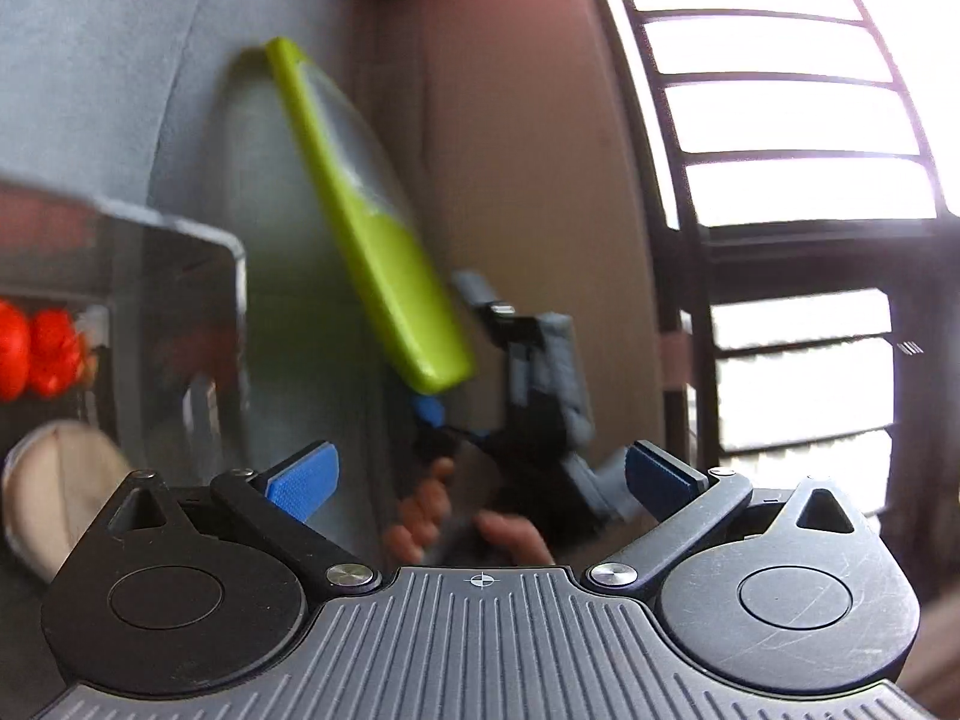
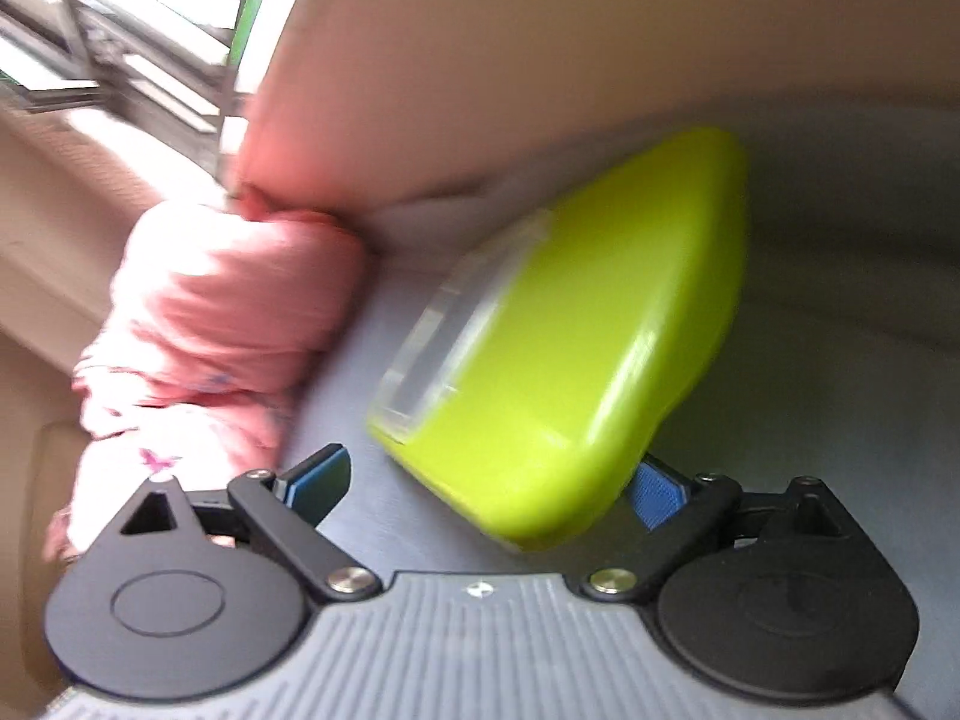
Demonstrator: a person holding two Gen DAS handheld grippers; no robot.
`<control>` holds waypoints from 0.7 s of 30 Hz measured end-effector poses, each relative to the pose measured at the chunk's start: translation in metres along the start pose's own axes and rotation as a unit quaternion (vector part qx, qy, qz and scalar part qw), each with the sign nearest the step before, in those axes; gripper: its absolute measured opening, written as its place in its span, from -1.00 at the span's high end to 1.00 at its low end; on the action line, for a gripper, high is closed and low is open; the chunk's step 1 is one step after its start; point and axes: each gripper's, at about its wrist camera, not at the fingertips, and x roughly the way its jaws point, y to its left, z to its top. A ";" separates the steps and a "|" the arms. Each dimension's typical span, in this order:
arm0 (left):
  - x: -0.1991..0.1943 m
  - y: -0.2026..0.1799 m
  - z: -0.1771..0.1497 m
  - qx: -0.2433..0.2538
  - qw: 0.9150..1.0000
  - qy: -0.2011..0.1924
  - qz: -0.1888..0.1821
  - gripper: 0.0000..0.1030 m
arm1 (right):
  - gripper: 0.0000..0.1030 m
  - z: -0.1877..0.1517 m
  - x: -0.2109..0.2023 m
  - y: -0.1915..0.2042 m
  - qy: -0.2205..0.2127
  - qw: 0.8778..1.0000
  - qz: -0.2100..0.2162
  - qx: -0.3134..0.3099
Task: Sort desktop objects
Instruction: 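Grasp the lunchbox edge with the right gripper and lift it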
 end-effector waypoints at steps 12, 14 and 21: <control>0.114 0.017 0.107 -0.097 0.988 -0.055 0.107 -1.00 | -0.46 0.048 0.043 -0.046 0.057 0.987 0.079 0.126; 0.132 0.014 0.116 -0.085 0.988 -0.054 0.118 -1.00 | -0.46 0.044 0.044 -0.074 0.073 0.973 0.047 0.215; 0.175 0.014 0.123 -0.061 0.985 -0.052 0.152 -1.00 | -0.31 0.043 0.052 -0.127 0.105 0.933 0.029 0.342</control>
